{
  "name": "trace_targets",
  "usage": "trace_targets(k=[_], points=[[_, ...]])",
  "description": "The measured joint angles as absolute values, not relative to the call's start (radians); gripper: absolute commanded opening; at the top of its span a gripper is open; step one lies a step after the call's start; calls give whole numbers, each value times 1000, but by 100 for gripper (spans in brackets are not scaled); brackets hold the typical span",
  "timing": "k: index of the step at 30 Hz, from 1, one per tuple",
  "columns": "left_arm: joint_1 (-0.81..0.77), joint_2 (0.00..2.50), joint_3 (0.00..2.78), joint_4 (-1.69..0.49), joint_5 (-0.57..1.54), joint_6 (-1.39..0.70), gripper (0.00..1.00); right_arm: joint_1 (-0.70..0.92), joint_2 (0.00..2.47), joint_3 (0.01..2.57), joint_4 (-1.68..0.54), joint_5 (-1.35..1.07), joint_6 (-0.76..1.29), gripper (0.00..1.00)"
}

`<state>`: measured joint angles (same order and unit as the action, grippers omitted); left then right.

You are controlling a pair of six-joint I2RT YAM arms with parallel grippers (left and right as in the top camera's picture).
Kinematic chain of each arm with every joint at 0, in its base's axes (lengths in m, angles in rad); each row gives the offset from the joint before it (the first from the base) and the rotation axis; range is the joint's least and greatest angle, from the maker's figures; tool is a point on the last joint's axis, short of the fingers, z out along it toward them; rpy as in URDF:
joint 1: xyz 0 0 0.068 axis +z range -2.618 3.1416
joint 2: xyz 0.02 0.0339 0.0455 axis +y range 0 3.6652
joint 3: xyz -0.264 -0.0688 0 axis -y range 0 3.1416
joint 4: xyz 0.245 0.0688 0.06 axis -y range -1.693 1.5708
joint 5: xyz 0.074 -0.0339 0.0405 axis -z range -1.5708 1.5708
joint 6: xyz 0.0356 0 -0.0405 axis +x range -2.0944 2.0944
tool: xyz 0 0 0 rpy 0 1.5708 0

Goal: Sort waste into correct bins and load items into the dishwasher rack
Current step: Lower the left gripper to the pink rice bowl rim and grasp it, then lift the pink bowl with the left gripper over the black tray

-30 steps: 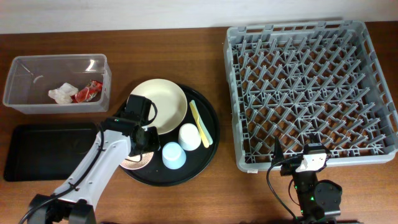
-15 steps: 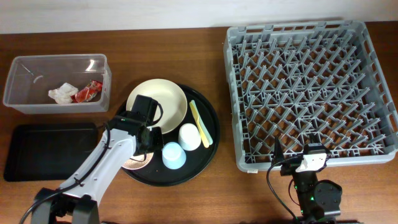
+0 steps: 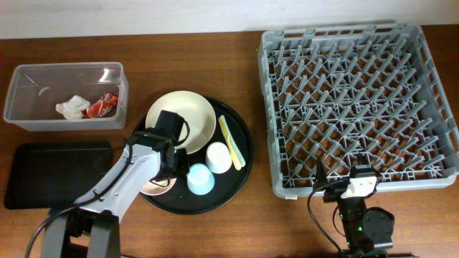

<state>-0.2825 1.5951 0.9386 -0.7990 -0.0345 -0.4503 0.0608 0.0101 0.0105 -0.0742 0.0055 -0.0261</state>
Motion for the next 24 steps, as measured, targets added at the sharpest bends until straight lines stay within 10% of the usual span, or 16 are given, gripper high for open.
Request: trace_targets(k=[16,24], points=[[-286,1595,939,-796,-39,-453,1,61,10,10,-74,5,-27,98],[-289,1595,939,-796,-53,-449,1,61,10,10,-74,5,-26,98]])
